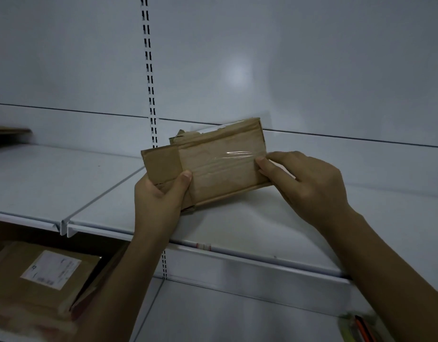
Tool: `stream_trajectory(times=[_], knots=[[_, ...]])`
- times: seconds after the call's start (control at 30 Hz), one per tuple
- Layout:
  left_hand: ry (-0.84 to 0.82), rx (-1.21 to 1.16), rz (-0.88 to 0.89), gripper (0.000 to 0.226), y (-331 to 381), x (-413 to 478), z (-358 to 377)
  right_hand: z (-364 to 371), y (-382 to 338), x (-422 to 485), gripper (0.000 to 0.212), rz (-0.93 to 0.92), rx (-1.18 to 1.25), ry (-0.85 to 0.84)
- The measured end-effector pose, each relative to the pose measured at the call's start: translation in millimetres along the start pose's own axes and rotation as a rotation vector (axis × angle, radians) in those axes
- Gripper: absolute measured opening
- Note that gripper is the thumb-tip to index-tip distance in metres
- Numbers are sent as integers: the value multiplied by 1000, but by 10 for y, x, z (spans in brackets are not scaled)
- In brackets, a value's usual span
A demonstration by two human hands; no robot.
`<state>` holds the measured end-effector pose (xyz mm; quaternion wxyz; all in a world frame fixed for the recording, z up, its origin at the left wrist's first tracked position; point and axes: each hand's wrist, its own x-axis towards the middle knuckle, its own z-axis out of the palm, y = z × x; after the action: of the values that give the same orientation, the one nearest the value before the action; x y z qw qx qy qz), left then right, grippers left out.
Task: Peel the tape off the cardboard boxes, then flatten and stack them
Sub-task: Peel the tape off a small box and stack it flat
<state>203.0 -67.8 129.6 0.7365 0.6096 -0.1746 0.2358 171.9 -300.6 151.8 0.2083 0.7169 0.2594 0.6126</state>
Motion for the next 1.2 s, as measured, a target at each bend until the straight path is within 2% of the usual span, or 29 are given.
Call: stream_trajectory(times=[0.1, 0.2, 0.33, 0.43, 0.7, 0.87, 0.97, 1.1, 1.2], knots=[[-22, -28, -28, 30, 1, 2, -8, 8, -26, 27, 12, -99, -38, 22], [-41, -34, -31, 29, 1, 1, -19, 68, -34, 0, 7, -78, -46, -24], [-60, -20, -15, 28, 17, -22, -13, 150, -163, -34, 19, 217, 7, -45], [-62, -18, -9, 29, 31, -30, -7, 164, -240, -9, 15, 375, 137, -47], [-99, 33, -17, 27, 9, -25, -11, 62, -194, 52, 25, 147, 191, -29], [-115, 46, -21, 26, -12, -18, -18, 50, -159, 65, 21, 139, 251, -46], [-113, 45, -30, 26, -33, -6, -30, 13, -107, 48, 27, 129, 269, -79], [-63, 2, -58, 26, -52, 29, -36, -21, -9, 23, 40, 201, 313, -161], [-21, -40, -57, 26, -66, 40, -30, -18, 14, 18, 35, 248, 350, -149]])
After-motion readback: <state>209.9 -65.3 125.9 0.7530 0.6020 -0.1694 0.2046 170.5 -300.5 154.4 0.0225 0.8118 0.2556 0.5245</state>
